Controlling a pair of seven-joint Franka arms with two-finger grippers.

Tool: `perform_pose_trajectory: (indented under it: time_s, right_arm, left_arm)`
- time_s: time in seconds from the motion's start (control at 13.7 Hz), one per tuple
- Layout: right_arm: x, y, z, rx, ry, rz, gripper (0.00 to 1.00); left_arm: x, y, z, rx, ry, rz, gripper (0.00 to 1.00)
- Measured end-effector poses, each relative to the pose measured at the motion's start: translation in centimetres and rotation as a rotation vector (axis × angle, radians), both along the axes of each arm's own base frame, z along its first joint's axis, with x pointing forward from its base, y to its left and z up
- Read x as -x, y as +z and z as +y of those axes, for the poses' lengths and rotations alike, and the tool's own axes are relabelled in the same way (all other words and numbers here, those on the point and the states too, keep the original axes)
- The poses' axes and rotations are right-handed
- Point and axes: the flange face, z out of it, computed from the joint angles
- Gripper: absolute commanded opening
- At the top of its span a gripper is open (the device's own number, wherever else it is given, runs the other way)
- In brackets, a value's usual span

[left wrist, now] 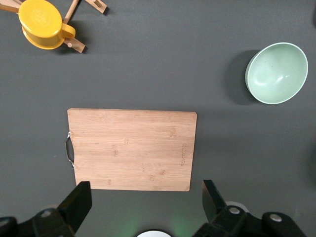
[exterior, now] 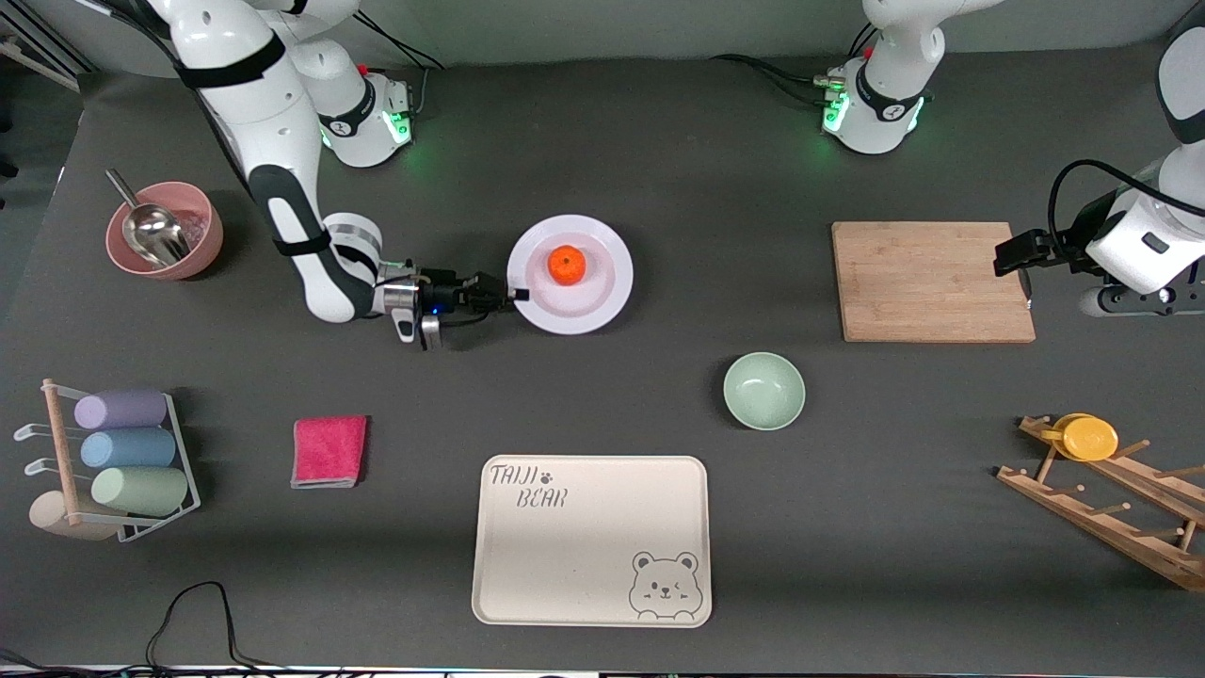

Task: Place orange and plate with both arms
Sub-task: 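Slide the plate onto the bear tray with the right gripper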

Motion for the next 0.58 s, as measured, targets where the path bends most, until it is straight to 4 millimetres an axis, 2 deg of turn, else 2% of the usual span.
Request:
perform_pose_trajectory:
  time_s: [0.36,0.51,0.58]
  right_arm:
    - [-11.3,9.6,2.7,-0.070,-0.057,0.048,0.00]
    - [-15.5,12.1,3.1,-0.081,-0.083,0.061,0.00]
    - [-17.7,12.6,3.1,-0.081,-0.100,0.069,0.00]
  left_arm:
    - [0.0,0.0,-0.1,0.001,-0.001,0.000,1.00]
    - [0.0,0.0,-0.1,0.001,-0.002,0.001,1.00]
    - [0.0,0.0,-0.1,0.001,-0.002,0.001,1.00]
